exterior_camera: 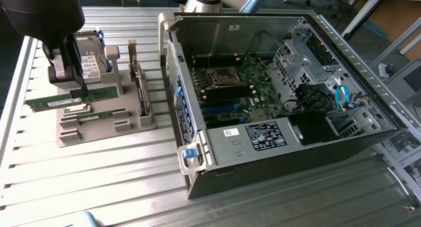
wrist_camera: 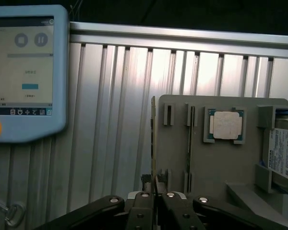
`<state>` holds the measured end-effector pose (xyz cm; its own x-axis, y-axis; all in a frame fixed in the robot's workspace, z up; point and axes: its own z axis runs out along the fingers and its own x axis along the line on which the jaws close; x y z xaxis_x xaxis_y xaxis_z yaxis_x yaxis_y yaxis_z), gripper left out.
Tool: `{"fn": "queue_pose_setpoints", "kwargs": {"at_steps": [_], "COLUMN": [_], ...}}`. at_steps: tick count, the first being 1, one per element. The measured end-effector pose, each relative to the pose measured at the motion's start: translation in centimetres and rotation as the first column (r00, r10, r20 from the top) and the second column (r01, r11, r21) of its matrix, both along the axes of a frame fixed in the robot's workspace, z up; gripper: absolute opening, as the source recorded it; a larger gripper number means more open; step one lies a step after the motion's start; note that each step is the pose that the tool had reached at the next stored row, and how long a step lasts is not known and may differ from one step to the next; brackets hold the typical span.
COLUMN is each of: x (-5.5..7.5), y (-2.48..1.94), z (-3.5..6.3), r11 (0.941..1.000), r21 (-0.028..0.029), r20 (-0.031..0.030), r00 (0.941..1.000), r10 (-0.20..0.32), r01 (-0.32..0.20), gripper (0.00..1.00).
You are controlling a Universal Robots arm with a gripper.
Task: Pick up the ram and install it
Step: 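Pick up the ram and move it above insertion slot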
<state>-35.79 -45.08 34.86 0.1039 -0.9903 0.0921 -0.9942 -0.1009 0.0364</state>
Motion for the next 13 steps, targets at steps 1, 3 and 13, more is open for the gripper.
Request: {"fn": "queue_pose_setpoints", "kwargs": {"at_steps": [1,3,13], "x": [0.0,0.0,0.0], "y": [0.0,0.0,0.01], "z": [0.07,0.17,0.92], "r11": [1.0,1.0,0.9999], "r21": [-0.0009,-0.0022,-0.0117], "r20": [0.0,0.0,-0.0001], "r00": [1.0,1.0,1.0], "r10": [0.0,0.0,0.0], "r01": [0.0,0.0,0.0], "gripper": [0.12,0.12,0.12]}}
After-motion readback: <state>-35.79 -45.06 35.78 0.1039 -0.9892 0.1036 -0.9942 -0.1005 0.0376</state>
